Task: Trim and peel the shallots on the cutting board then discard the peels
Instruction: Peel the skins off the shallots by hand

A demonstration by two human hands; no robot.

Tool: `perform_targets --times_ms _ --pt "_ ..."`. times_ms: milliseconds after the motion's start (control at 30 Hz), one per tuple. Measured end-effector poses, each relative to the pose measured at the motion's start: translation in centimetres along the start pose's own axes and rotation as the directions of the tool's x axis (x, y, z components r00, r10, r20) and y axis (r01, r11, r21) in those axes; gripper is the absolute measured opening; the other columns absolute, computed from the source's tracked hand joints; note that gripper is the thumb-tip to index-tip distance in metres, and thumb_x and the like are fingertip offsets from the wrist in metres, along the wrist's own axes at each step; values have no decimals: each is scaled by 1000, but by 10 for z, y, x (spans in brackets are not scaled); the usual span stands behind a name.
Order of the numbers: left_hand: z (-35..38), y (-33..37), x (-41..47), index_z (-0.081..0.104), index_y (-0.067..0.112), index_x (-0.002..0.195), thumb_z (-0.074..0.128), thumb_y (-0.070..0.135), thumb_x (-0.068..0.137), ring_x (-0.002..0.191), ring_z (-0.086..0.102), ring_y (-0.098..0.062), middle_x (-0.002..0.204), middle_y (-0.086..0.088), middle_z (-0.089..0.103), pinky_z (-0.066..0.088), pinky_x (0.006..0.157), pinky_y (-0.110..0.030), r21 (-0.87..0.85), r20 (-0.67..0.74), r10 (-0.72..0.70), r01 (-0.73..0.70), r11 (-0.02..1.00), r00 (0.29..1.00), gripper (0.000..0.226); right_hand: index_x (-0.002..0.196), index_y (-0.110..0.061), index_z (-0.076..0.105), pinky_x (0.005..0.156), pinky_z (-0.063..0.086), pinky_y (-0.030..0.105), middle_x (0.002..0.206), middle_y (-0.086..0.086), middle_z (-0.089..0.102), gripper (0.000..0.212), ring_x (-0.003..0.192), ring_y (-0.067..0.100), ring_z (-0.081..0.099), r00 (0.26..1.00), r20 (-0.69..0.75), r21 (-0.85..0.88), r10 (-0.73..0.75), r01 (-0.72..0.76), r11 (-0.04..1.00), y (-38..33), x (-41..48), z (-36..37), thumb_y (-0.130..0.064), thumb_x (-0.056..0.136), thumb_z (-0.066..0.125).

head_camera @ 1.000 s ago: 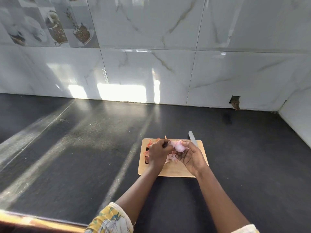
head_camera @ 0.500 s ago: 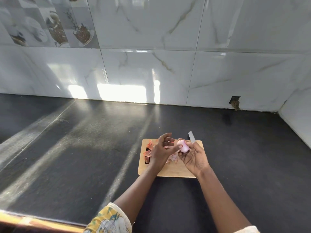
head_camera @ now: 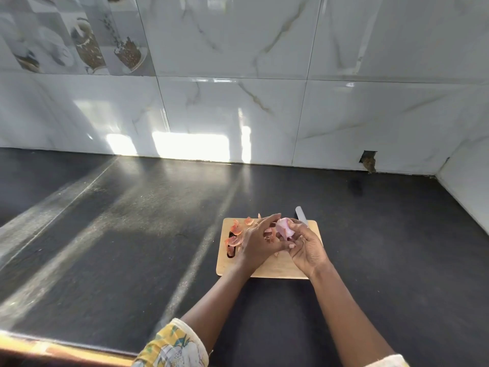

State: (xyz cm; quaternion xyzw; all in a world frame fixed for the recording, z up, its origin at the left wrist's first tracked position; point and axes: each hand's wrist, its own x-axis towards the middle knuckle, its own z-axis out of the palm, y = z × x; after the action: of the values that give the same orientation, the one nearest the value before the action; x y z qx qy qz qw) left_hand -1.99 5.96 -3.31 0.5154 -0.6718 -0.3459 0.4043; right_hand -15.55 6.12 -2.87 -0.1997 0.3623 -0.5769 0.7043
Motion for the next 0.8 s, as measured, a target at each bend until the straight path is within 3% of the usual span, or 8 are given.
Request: perform_targets --times_ms 167,267,333,467,533,600,633,800 --pt "2 1 -1 66 18 113 69 31 81 95 64 -4 107 3 70 53 85 -26 -29 -88 45 -48 998 995 35 96 -7 57 65 56 30 83 12 66 12 68 20 64 999 42 -27 4 -3 1000 1 -2 0 -5 85 58" --pt "-1 2 -1 69 17 104 58 32 87 81 63 -2 92 4 72 49 75 -15 -11 -133 7 -8 1000 991 25 92 -9 59 62 56 29 86 15 64 7 64 21 63 999 28 -16 18 -17 1000 -1 -7 2 -9 87 54" --pt "-1 3 2 68 13 100 55 23 91 77 61 -8 86 1 71 44 71 -15 2 -200 -34 35 999 979 18 104 -15 59 59 55 27 86 15 61 18 61 19 60 1000 7 30 12 -12 999 -1 -6 2 -9 90 49" --pt "1 3 5 63 16 98 48 26 95 84 66 -16 85 1 68 51 79 -33 -119 -224 -171 147 982 960 18 136 -32 36 57 53 26 77 8 60 52 57 17 56 1000 15 61 0 -1 998 -3 -5 2 -9 90 47" --pt "2 2 5 60 18 99 46 28 96 85 67 -17 86 0 68 52 82 -37 -170 -221 -212 176 970 952 17 129 -18 46 55 52 26 73 9 60 39 56 17 56 1000 18 55 11 -12 998 -4 -7 5 -11 91 46" --pt "2 4 6 58 17 101 44 29 97 85 67 -18 87 0 67 52 81 -37 -191 -229 -235 193 962 945 19 102 -13 59 53 52 26 75 14 62 18 55 18 58 1000 16 51 23 -23 998 -5 -9 7 -11 93 43" --pt "2 5 7 57 16 103 43 29 97 84 66 -18 87 0 66 51 80 -36 -203 -237 -247 200 958 940 20 96 -12 61 53 52 26 79 17 64 19 55 19 59 999 17 55 29 -30 998 -4 -9 7 -12 93 42" --pt "0 11 8 55 13 107 40 27 99 82 62 -16 86 2 63 46 76 -30 -188 -250 -253 210 960 935 22 101 -6 59 52 51 25 84 22 64 23 54 20 56 998 28 41 54 -55 998 -2 -5 3 -15 91 40"
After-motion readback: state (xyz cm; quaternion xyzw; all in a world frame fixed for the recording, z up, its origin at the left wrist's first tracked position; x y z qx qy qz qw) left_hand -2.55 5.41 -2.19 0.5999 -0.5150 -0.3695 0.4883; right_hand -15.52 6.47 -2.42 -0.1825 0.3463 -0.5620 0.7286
